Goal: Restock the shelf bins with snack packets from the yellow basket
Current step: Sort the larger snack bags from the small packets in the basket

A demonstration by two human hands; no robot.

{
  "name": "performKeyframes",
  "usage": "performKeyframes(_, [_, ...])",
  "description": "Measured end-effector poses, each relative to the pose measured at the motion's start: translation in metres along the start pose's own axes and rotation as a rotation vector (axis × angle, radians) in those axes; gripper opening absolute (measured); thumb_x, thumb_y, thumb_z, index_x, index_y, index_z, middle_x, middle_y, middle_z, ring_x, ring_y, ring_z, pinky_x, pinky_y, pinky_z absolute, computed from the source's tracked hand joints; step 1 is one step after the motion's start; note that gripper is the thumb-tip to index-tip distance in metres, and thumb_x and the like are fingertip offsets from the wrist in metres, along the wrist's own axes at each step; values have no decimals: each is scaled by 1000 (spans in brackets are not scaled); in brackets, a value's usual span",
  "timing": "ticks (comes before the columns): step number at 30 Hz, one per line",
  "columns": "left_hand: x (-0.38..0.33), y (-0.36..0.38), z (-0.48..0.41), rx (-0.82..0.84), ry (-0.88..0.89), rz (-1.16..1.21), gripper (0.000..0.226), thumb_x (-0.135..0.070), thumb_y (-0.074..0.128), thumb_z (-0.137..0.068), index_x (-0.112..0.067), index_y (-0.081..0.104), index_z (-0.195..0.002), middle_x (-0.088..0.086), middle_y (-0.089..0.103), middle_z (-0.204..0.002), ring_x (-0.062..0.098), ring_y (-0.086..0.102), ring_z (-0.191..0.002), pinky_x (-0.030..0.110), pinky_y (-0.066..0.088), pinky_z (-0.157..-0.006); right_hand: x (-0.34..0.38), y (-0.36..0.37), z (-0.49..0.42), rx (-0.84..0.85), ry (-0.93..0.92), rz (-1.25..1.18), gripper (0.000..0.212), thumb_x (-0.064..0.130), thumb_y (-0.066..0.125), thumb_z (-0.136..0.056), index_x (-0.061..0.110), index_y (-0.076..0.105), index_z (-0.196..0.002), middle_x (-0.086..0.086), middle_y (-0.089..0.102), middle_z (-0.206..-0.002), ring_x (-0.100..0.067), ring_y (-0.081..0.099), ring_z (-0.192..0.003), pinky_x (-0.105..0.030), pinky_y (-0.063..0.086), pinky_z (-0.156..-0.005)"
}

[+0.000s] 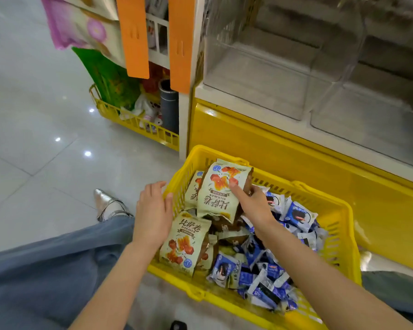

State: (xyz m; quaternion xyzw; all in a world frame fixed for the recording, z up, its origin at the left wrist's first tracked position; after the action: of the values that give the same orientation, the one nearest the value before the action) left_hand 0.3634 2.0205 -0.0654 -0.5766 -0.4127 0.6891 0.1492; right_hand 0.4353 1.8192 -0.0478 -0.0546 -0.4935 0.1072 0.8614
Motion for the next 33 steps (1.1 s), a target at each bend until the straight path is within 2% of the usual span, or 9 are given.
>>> performKeyframes(3, [25, 8, -3, 210, -120, 61, 33, -34, 31, -100, -14, 49, -119, 5, 58, -109, 24, 57, -102, 33, 42, -77, 12, 28, -29, -49, -44, 23, 34, 39, 62, -88, 14, 54, -109, -6, 64, -117, -16, 62, -98, -31, 52, -84])
performKeyframes(6, [36, 14, 1, 259, -111, 100, 28, -41, 25, -98, -20, 45, -96, -4, 57, -81, 21, 59, -82, 29, 35, -64, 12, 43, -52, -65, -26, 367, 58, 42, 58, -90, 6, 40, -131, -11, 54, -130, -28, 55, -114, -36, 46, -89])
performKeyframes(8, [38, 16, 1, 234, -98, 110, 30, -43, 24, -97, -21, 43, -90, -6, 53, -74, 18, 56, -73, 30, 34, -61, 9, 42, -61, -80, -20, 565, 63, 46, 56, -89, 3, 37, -133, -14, 54, -128, -33, 57, -110, -38, 49, -86])
performKeyframes(14, [38, 17, -1, 230, -80, 105, 33, -45, 23, -97, -20, 43, -94, -2, 56, -77, 18, 57, -72, 36, 45, -64, 2, 25, -60, 27, -203, 729, 45, 41, 46, -95, 8, 47, -124, -13, 63, -116, -29, 62, -95, -35, 49, -75])
performKeyframes(17, [35, 16, 0, 235, -126, 94, 33, -44, 24, -98, -20, 45, -103, 0, 60, -89, 20, 60, -82, 41, 51, -73, -3, -8, -54, -55, -373, 897, 45, 41, 42, -96, 11, 50, -130, -11, 55, -128, -27, 57, -108, -36, 47, -86])
performKeyframes(20, [25, 11, 2, 54, -130, 26, 29, -33, 36, -98, -17, 46, -120, 0, 54, -115, 18, 55, -101, 35, 47, -82, -17, -49, -51, -92, -417, 1065, 54, 43, 47, -93, 11, 42, -136, -9, 49, -134, -25, 49, -120, -38, 42, -97])
performKeyframes(23, [-5, 9, 7, -163, 61, 6, 21, -16, 47, -93, -15, 51, -114, 1, 52, -109, 15, 47, -98, 31, 40, -81, -37, -72, -53, -23, -283, 1180, 68, 53, 49, -89, 13, 32, -141, -8, 41, -140, -25, 40, -129, -38, 33, -105])
performKeyframes(28, [-57, 52, 11, 217, 272, 93, 24, -24, 42, -96, -26, 46, -119, -13, 47, -113, 1, 46, -98, 21, 43, -86, -54, -74, -57, -5, -250, 1241, 84, 62, 53, -83, 19, 20, -147, -4, 29, -149, -28, 28, -136, -43, 31, -110])
performKeyframes(33, [-93, 124, 1, 599, 163, 106, 54, -33, 45, -96, -20, 23, -144, 2, 30, -145, 19, 28, -134, 35, 31, -108, -60, -95, -61, -72, -293, 1313, 76, 60, 50, -86, 22, 23, -145, -1, 37, -144, -24, 31, -133, -37, 28, -107])
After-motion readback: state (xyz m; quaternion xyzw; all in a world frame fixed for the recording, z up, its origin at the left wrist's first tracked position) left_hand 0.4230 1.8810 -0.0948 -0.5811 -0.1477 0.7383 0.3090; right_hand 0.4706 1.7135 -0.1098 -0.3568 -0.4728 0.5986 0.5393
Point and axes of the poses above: each hand's wrist, its own z-axis away from the middle knuckle, its own y-axis out of the palm, x = y × z, the point moved 2 cm from there along -z, towards the middle knuckle
